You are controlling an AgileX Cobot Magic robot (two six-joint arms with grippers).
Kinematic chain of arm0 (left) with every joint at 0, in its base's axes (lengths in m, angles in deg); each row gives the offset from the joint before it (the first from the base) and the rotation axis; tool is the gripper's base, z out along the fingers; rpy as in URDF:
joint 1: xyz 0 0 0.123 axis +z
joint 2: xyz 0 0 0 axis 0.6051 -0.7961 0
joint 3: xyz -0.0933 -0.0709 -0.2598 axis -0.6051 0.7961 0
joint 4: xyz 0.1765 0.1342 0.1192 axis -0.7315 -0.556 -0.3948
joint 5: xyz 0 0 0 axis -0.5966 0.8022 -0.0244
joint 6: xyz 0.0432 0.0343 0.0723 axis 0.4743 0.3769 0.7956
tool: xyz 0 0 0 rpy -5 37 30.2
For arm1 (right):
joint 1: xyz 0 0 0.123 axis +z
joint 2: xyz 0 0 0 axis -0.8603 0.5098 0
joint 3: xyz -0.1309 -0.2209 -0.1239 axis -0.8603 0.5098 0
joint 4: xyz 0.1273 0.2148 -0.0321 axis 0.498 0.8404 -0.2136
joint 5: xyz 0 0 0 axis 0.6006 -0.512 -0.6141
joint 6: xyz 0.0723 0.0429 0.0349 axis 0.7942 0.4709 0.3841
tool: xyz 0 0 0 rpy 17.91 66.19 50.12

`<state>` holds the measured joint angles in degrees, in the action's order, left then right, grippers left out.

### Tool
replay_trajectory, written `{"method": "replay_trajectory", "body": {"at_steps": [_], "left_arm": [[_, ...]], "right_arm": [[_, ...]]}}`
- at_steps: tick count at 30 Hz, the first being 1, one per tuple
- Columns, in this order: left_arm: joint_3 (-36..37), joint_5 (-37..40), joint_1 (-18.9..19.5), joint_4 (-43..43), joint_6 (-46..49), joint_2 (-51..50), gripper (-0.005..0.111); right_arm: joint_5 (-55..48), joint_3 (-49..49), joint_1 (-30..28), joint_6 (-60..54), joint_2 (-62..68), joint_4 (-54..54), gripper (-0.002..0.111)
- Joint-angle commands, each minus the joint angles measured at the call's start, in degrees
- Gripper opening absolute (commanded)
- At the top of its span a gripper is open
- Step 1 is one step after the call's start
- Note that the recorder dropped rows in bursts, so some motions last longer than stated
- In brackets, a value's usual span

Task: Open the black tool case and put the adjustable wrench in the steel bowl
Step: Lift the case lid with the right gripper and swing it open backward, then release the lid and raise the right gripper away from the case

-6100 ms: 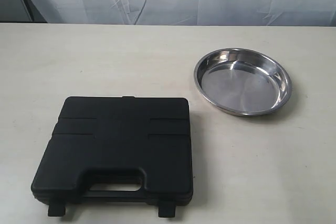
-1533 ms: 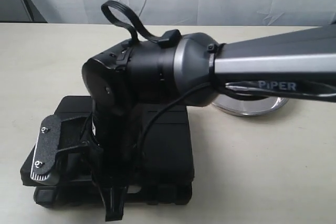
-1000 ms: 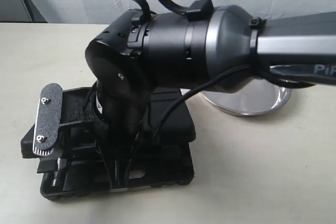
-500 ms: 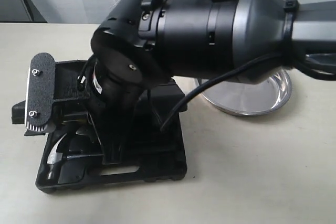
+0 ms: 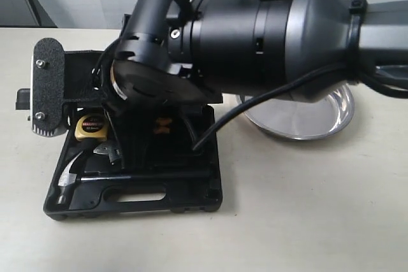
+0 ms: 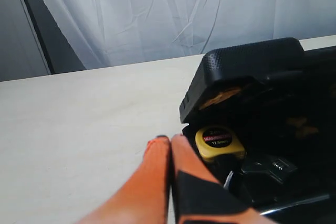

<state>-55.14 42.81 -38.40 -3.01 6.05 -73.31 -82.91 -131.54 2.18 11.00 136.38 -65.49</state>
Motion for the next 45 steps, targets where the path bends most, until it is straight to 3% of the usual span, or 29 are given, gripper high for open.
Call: {"method": "replay_trajectory", "body": {"at_steps": [1, 11, 32, 45], "left_arm": [[-0.12, -0.05, -0.06, -0.19, -0.04, -0.20, 0.000], [-0.12, -0.05, -0.06, -0.19, -0.04, -0.20, 0.000], [-0.12, -0.05, -0.06, -0.19, -0.04, -0.20, 0.000], [-0.12, -0.05, -0.06, -0.19, -0.04, -0.20, 0.000]], "right_arm": [[0.17, -0.33, -0.26, 2.82, -0.47, -3.80, -0.001], [2.86, -0.33, -0.41, 12.77, -0.47, -17.03, -0.001], [20.91, -0.33, -13.47, 13.97, -0.09, -18.34, -0.001], [29.77, -0.33, -20.25, 13.97, 7.77, -20.96, -0.001]]}}
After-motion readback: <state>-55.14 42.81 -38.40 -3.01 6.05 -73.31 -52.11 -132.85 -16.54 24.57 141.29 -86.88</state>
